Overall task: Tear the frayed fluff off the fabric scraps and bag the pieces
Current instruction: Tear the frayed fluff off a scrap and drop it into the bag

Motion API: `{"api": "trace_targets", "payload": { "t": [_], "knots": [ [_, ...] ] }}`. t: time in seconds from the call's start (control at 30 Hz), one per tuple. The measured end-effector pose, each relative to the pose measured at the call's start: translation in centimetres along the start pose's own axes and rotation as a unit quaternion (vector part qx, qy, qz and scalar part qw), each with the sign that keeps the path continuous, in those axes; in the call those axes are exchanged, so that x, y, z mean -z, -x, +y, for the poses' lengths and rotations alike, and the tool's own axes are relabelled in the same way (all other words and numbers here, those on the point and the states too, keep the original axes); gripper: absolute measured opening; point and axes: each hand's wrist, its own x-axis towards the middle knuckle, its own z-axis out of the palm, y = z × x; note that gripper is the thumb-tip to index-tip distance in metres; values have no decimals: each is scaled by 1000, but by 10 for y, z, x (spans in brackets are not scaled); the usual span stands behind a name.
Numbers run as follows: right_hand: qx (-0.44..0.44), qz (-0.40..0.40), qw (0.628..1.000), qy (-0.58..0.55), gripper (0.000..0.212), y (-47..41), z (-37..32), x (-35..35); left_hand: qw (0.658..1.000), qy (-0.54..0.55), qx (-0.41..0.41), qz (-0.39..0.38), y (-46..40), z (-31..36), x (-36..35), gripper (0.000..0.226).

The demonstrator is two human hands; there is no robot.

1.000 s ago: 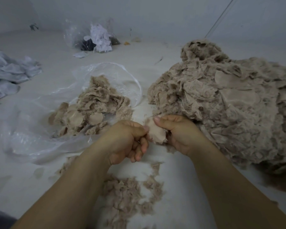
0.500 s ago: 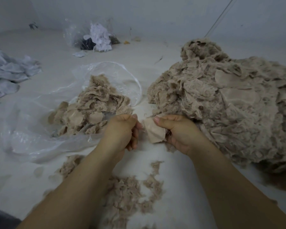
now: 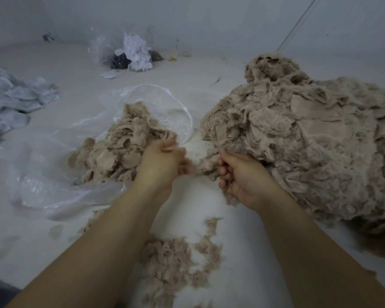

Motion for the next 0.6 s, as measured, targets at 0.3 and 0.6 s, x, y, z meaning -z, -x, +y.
{"api": "trace_targets", "payload": {
  "t": [0.3, 0.6],
  "knots": [
    [-4, -9, 1000, 2, 34, 1, -1, 0, 904, -390, -83, -155, 11, -13, -22, 40],
    [-12, -1, 1000, -5, 24, -3, 1, 2, 938, -325, -86, -84, 13, -17, -18, 19]
  ]
}}
